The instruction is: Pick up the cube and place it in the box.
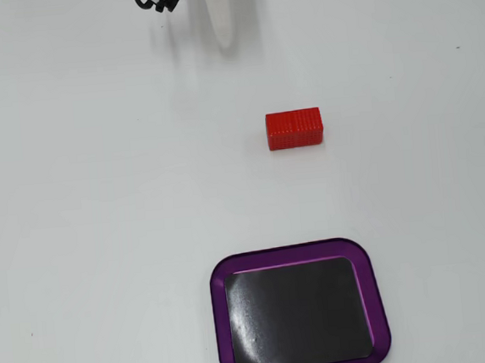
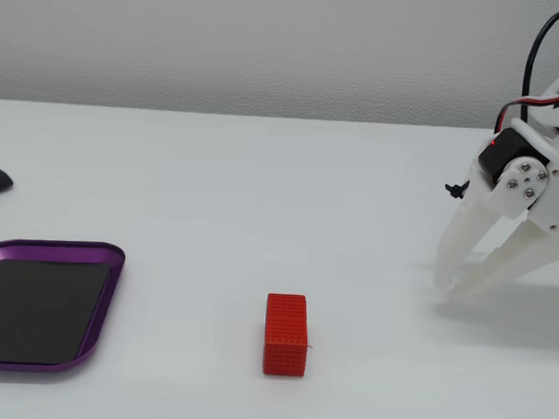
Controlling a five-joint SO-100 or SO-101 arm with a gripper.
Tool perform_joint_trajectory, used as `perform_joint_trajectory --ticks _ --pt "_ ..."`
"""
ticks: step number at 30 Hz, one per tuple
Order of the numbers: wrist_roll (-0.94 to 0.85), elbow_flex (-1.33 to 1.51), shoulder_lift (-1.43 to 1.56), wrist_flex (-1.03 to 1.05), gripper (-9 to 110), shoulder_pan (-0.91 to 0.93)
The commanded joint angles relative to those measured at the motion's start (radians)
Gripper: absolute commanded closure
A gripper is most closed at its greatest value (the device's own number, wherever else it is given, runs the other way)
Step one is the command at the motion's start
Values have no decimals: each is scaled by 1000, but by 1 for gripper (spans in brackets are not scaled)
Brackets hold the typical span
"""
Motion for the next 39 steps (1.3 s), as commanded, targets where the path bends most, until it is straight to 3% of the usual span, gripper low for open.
perform_joint_trajectory --ticks 1,18,24,27,31,39 --pt "87 6 75 -48 102 8" --pt "74 3 75 -54 102 11" --pt "69 -190 58 -158 102 14" --pt "-52 -336 29 -175 100 14" --pt "-104 -471 -173 -176 98 -28" --pt "-98 -776 -936 -173 88 -41"
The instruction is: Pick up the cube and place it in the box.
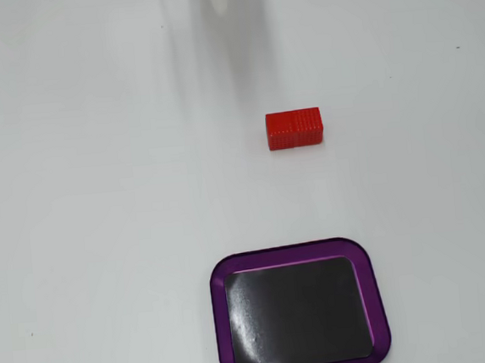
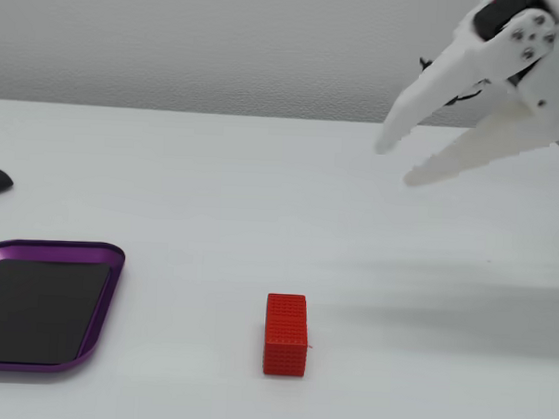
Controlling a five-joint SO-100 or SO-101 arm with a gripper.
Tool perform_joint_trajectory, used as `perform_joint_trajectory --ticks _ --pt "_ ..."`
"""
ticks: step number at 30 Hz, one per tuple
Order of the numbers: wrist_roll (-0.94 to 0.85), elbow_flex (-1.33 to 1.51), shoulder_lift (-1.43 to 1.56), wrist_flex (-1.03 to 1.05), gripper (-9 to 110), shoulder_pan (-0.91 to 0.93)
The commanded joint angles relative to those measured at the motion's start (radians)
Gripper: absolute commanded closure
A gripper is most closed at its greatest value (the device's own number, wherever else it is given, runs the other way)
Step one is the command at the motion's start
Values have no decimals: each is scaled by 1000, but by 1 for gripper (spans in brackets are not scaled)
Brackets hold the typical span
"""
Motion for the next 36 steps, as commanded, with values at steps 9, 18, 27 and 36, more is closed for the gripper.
perform_joint_trajectory --ticks 9,18,27,36 --pt "117 -640 -907 135 75 -11" --pt "206 -834 -1192 156 75 -141" --pt "206 -833 -1215 83 75 -216" --pt "199 -769 -1218 -52 75 -204"
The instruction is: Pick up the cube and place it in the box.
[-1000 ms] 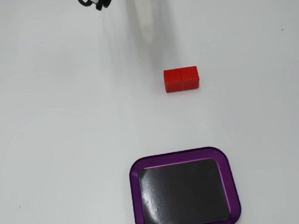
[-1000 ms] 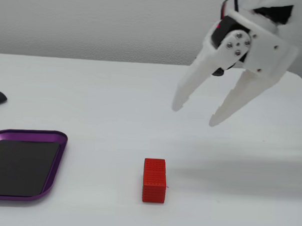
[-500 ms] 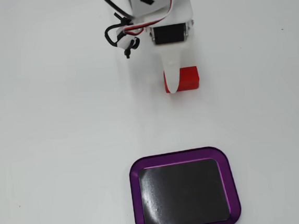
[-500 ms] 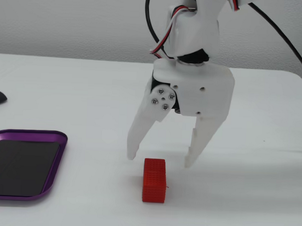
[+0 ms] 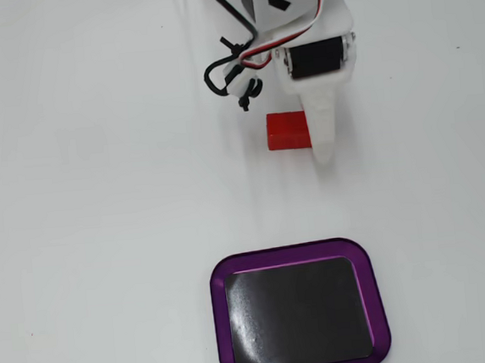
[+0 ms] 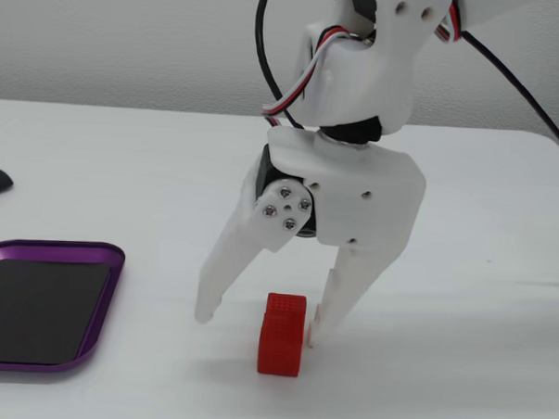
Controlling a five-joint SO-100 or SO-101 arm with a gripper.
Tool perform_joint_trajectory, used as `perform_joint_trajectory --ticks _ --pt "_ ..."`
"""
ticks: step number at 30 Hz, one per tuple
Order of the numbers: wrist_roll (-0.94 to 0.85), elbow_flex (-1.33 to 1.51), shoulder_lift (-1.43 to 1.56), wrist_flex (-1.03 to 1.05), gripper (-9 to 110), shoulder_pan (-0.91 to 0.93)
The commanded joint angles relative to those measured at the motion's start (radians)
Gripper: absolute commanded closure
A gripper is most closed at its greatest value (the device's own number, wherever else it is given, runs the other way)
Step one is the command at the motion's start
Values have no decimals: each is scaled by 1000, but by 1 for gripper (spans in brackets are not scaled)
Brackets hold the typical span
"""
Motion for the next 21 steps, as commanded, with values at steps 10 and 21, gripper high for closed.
perform_joint_trajectory --ticks 10,21 --pt "-11 71 6 -38 75 9" --pt "-67 155 6 -123 94 11"
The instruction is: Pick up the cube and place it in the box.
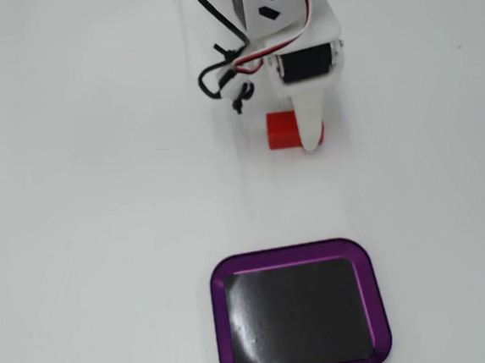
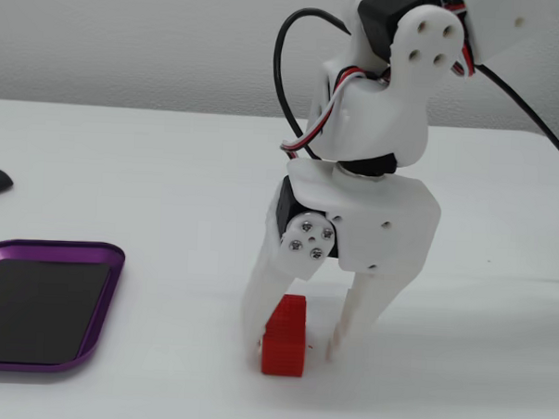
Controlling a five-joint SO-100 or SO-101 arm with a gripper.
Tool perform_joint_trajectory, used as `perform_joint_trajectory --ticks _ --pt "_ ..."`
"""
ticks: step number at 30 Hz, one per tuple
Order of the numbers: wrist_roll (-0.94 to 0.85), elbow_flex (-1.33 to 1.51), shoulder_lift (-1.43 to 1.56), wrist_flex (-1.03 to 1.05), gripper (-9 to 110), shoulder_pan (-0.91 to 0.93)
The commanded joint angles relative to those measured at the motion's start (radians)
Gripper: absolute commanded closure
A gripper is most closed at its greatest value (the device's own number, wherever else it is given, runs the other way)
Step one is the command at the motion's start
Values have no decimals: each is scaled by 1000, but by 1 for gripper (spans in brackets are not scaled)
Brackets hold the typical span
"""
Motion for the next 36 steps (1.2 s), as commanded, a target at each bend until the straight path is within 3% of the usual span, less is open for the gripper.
perform_joint_trajectory --ticks 1,3,13,16,19,25,36 --pt "-11 3 2 -12 97 0" --pt "-11 -3 11 -3 103 0" --pt "-149 -63 308 41 102 25" --pt "-196 -63 413 -84 102 60" --pt "-250 -51 443 -341 102 129" --pt "-341 -29 278 -649 102 173" --pt "-360 -405 -167 -663 102 172"
